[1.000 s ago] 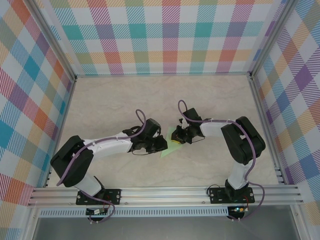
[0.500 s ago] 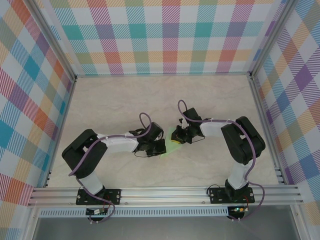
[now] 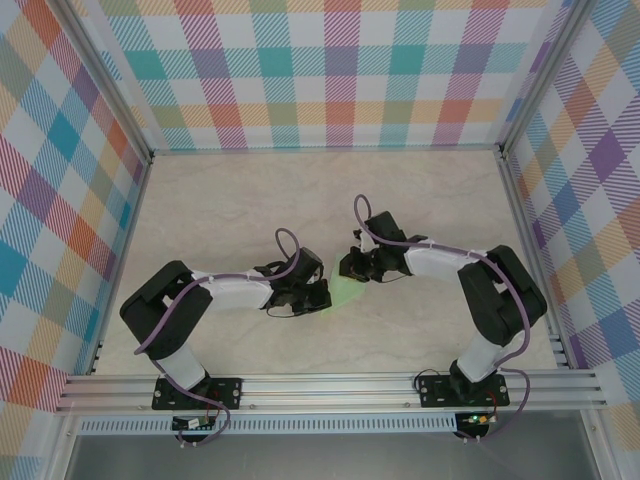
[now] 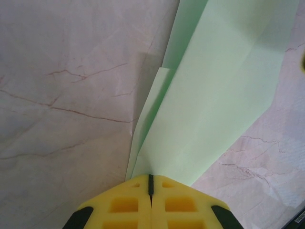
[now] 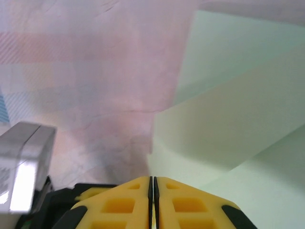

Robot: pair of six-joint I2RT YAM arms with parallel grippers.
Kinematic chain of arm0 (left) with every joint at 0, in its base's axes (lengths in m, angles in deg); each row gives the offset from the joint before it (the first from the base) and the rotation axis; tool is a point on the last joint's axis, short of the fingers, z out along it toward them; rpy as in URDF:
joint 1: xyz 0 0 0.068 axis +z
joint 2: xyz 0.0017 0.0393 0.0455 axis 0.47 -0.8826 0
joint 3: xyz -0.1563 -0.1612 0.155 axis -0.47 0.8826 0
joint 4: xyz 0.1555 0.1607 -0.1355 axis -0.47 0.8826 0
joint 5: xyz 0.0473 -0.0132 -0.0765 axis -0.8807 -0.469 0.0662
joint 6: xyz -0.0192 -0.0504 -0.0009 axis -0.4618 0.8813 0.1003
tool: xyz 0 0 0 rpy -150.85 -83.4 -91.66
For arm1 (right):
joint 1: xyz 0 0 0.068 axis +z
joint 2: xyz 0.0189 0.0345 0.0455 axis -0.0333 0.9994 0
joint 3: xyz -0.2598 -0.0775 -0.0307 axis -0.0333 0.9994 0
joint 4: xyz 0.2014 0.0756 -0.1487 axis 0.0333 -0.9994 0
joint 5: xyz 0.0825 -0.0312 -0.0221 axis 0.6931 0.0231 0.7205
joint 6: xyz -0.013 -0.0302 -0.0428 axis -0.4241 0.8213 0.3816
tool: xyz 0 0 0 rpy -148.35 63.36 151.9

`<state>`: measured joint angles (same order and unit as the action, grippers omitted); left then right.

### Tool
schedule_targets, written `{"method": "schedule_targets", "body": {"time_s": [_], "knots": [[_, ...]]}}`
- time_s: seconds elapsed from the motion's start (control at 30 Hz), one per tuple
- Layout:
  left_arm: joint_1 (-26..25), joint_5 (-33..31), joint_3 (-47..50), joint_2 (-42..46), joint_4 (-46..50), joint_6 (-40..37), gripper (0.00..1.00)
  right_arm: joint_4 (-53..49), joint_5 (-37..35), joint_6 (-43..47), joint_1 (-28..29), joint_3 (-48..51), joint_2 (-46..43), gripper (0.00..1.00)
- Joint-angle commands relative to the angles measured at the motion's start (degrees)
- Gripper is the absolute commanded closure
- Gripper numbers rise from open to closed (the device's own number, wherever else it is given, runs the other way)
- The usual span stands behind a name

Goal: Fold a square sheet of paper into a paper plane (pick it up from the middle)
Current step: Fourth fold the wing at the center of the table.

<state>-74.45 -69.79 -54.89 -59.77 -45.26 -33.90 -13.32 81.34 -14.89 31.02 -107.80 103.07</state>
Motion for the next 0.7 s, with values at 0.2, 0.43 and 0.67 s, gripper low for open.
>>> {"method": "schedule_targets", "body": {"time_s": [0.2, 0.43, 0.67], "knots": [[0.4, -1.7, 2.1, -0.9, 5.1, 1.4, 1.0, 1.1, 4.1, 2.0, 3.3, 1.3, 3.4, 0.89], [0.4, -1.6, 2.3, -0.9, 5.3, 1.8, 1.0, 1.2, 4.7, 2.4, 3.5, 0.8, 7.2, 0.9], [0.4, -1.7, 2.3, -0.7, 7.0, 1.8, 1.0, -0.6, 2.5, 6.3, 2.8, -0.9, 9.9, 0.9]]}}
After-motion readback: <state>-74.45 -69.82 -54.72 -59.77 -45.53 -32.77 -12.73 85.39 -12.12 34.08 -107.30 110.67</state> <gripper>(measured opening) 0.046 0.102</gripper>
